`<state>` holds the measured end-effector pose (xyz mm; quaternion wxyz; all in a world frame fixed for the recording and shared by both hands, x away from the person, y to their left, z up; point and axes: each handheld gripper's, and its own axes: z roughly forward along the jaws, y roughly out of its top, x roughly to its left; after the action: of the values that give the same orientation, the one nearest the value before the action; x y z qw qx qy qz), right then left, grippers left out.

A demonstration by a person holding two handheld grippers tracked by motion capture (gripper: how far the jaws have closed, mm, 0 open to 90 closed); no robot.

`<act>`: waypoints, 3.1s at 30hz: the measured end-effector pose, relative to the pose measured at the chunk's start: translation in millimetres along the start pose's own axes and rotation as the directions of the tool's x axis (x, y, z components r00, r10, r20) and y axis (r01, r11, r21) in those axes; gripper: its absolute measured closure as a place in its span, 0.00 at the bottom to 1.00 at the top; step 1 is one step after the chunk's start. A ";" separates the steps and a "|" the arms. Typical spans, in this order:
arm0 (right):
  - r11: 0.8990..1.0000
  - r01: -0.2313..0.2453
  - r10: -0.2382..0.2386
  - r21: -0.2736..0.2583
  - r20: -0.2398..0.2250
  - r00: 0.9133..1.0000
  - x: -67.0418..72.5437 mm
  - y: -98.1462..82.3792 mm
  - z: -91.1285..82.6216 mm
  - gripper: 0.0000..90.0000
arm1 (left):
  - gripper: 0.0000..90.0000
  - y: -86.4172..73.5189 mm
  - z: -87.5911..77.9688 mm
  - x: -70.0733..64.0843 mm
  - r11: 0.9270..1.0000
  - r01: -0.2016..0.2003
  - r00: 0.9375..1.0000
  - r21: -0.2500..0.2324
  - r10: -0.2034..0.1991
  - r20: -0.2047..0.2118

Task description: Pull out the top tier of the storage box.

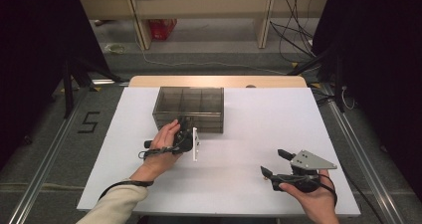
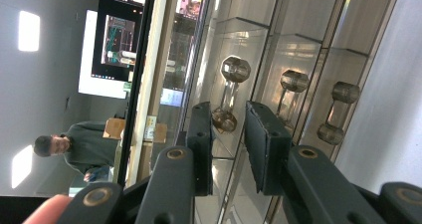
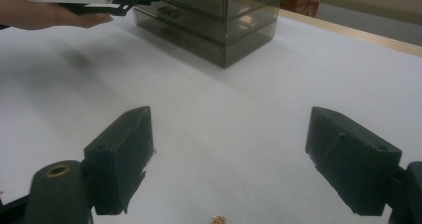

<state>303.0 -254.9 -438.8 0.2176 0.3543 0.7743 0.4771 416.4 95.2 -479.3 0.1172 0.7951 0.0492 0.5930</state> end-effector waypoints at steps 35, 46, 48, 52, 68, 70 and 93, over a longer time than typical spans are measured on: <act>1.000 -0.002 0.002 -0.002 0.001 1.000 0.7 0.5 -0.1 0.22 | 0.88 1.6 0.2 -0.6 0.999 -0.035 0.999 0.018 0.035 -0.023; 1.000 -0.001 0.001 -0.002 0.002 1.000 0.8 0.6 -0.2 0.22 | 0.88 1.1 0.3 -1.7 0.999 -0.042 0.999 0.014 0.043 -0.033; 1.000 0.000 0.000 -0.002 0.001 1.000 0.9 0.6 -0.2 0.22 | 0.88 1.7 0.1 -1.8 0.999 -0.044 0.998 0.021 0.045 -0.034; 1.000 0.000 0.000 -0.002 0.000 1.000 0.9 0.6 -0.2 0.22 | 0.88 1.4 0.2 -1.8 0.999 -0.044 0.998 0.018 0.044 -0.034; 1.000 0.003 -0.003 -0.001 -0.003 1.000 1.0 0.5 0.1 0.22 | 0.88 0.8 -1.7 -3.1 0.998 -0.053 0.998 0.015 0.054 -0.040; 1.000 0.003 -0.003 -0.001 -0.003 1.000 1.0 0.5 0.1 0.22 | 0.88 0.7 -1.9 -3.3 0.998 -0.054 0.998 0.013 0.055 -0.042; 1.000 0.005 -0.005 -0.002 -0.006 1.000 1.3 1.0 0.8 0.22 | 0.88 0.4 -8.0 -5.2 0.998 -0.067 0.997 0.012 0.068 -0.043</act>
<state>303.0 -253.2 -438.2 0.2167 0.3507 0.7753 0.4785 407.2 94.7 -481.9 0.0918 0.7838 0.0281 0.6135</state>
